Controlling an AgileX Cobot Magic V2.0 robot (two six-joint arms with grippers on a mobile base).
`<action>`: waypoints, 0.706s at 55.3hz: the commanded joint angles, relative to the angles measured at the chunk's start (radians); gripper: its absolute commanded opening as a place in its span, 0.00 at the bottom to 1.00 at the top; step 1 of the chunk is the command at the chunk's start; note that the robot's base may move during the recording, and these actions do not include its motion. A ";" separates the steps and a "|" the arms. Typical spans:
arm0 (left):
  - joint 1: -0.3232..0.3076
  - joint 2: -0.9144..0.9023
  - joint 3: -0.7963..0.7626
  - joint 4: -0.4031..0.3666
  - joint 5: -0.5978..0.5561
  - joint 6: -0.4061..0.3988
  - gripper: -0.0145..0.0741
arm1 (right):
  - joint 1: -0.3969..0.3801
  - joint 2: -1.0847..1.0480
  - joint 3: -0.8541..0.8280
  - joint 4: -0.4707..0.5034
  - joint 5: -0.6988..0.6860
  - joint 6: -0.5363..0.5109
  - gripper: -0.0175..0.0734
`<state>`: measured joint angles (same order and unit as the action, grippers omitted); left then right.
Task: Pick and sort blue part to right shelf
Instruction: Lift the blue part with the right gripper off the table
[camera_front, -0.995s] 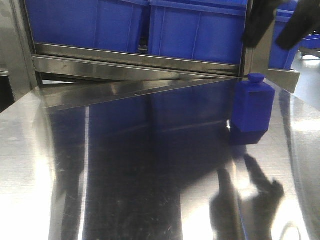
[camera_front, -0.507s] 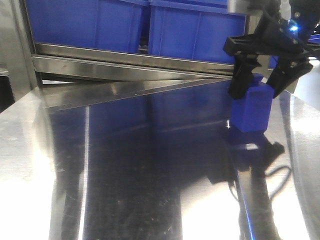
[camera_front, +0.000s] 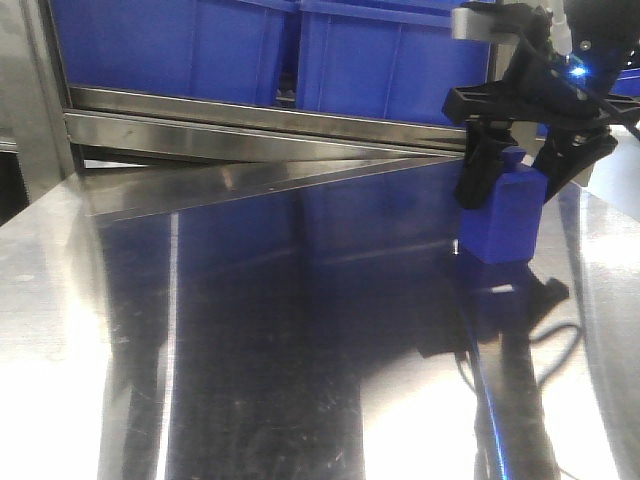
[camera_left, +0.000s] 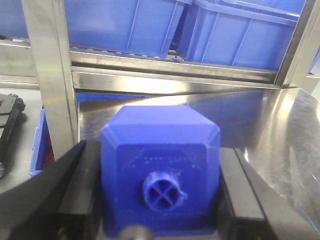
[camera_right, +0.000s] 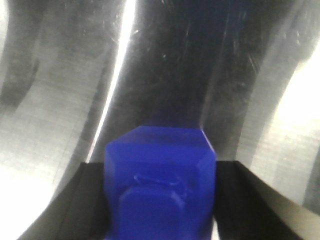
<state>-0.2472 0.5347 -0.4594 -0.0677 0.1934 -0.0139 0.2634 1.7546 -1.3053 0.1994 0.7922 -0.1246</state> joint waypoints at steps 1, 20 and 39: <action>-0.006 -0.002 -0.033 -0.004 -0.078 0.000 0.59 | -0.002 -0.100 -0.031 0.000 -0.002 -0.003 0.42; 0.006 -0.139 -0.028 0.001 0.025 0.000 0.59 | -0.002 -0.442 0.186 -0.006 -0.153 -0.003 0.42; 0.076 -0.287 0.047 0.012 0.094 -0.004 0.59 | -0.002 -0.852 0.542 -0.010 -0.297 -0.003 0.42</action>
<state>-0.1860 0.2625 -0.3968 -0.0561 0.3634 -0.0139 0.2634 1.0130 -0.8055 0.1900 0.6010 -0.1246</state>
